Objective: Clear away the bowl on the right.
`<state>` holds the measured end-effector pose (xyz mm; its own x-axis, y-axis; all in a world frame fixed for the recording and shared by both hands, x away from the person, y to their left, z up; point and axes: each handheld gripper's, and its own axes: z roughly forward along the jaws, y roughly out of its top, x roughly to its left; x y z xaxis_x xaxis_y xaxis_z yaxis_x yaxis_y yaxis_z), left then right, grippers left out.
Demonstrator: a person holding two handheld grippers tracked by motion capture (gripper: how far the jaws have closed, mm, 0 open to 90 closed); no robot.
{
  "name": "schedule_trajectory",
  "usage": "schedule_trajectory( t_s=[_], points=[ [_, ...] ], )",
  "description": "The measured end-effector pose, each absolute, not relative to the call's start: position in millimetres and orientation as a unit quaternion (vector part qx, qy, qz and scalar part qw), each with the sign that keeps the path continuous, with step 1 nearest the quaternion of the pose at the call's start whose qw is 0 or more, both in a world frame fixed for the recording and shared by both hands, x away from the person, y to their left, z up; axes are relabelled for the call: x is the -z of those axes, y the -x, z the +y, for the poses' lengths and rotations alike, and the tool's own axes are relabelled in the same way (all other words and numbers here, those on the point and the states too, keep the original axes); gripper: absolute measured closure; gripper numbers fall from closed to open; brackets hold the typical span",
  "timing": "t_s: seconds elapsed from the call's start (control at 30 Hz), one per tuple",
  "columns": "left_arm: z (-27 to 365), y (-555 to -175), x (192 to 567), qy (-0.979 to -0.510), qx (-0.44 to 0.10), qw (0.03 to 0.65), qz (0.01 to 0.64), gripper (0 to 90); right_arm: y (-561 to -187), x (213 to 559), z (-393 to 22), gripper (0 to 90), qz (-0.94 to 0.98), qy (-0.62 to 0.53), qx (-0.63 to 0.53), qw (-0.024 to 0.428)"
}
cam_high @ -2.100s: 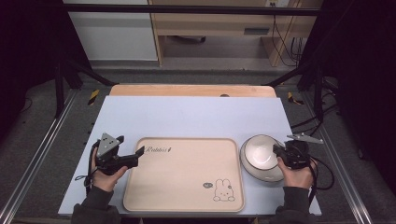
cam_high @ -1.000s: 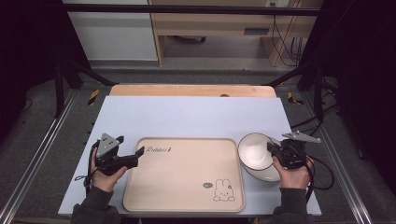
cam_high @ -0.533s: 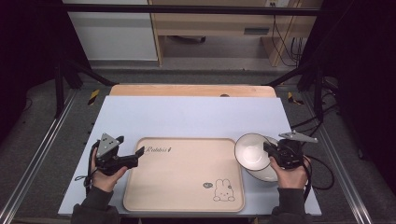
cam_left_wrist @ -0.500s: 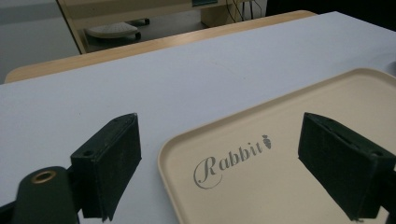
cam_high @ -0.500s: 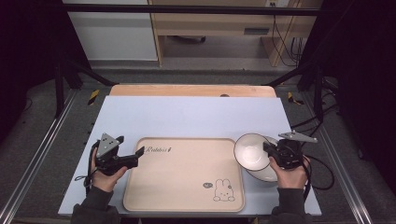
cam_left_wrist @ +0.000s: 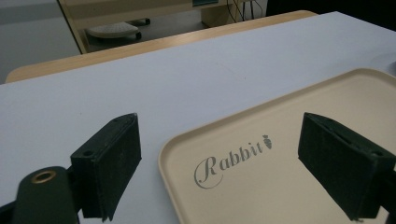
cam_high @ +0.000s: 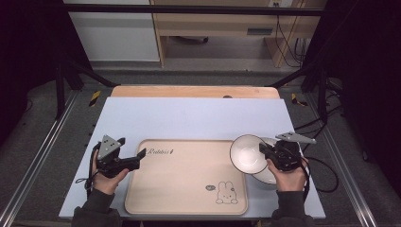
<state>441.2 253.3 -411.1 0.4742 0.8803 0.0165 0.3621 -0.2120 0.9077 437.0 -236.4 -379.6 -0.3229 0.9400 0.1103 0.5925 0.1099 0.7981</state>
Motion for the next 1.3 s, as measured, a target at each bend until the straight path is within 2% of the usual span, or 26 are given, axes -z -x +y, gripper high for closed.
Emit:
schedule_trajectory(
  t_s=[1.3],
  points=[
    [252, -441, 411, -0.729, -0.283, 0.456, 0.425, 12.8, -453, 373, -184, 82.2, 0.746, -0.480, -0.419, 0.193]
  ],
)
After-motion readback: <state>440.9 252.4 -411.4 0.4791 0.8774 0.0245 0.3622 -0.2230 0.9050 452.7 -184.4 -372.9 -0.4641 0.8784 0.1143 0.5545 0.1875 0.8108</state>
